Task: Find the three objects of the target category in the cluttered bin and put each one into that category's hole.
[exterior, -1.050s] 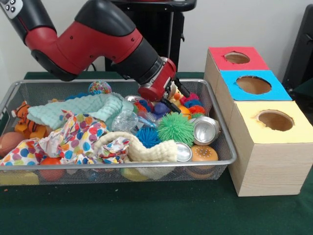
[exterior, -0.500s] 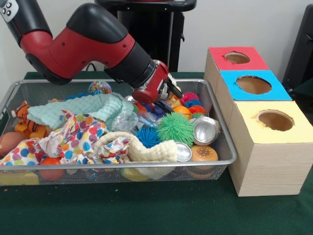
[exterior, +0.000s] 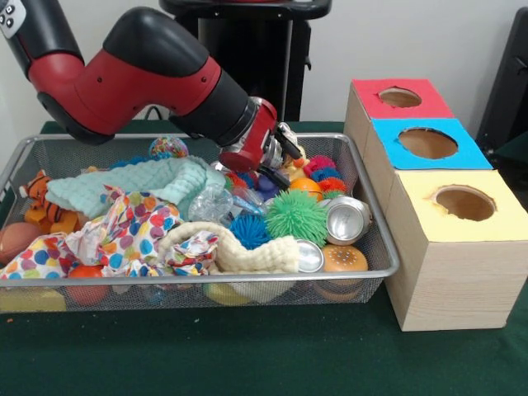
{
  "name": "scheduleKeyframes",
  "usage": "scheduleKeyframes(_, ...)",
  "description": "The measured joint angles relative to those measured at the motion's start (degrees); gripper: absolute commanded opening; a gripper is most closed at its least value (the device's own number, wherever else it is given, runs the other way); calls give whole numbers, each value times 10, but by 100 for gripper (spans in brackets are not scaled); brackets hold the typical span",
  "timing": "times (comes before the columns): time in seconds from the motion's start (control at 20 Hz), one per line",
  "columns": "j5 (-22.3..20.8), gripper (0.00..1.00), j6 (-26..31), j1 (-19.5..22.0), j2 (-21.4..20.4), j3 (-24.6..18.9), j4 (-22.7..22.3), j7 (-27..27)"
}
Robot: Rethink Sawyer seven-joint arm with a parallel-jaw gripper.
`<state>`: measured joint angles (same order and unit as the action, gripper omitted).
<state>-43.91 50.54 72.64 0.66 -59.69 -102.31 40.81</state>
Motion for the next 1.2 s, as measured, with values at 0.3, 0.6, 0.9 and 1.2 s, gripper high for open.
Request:
scheduleKeyframes(0.3, 20, 100, 23, -16, -5, 0, 26, 0)
scheduleKeyframes(0.6, 34, 100, 42, -34, -10, 0, 50, 0)
scheduleKeyframes(0.9, 46, 100, 65, -48, -16, 0, 74, 0)
scheduleKeyframes(1.2, 48, 100, 90, -49, -18, 0, 92, -9)
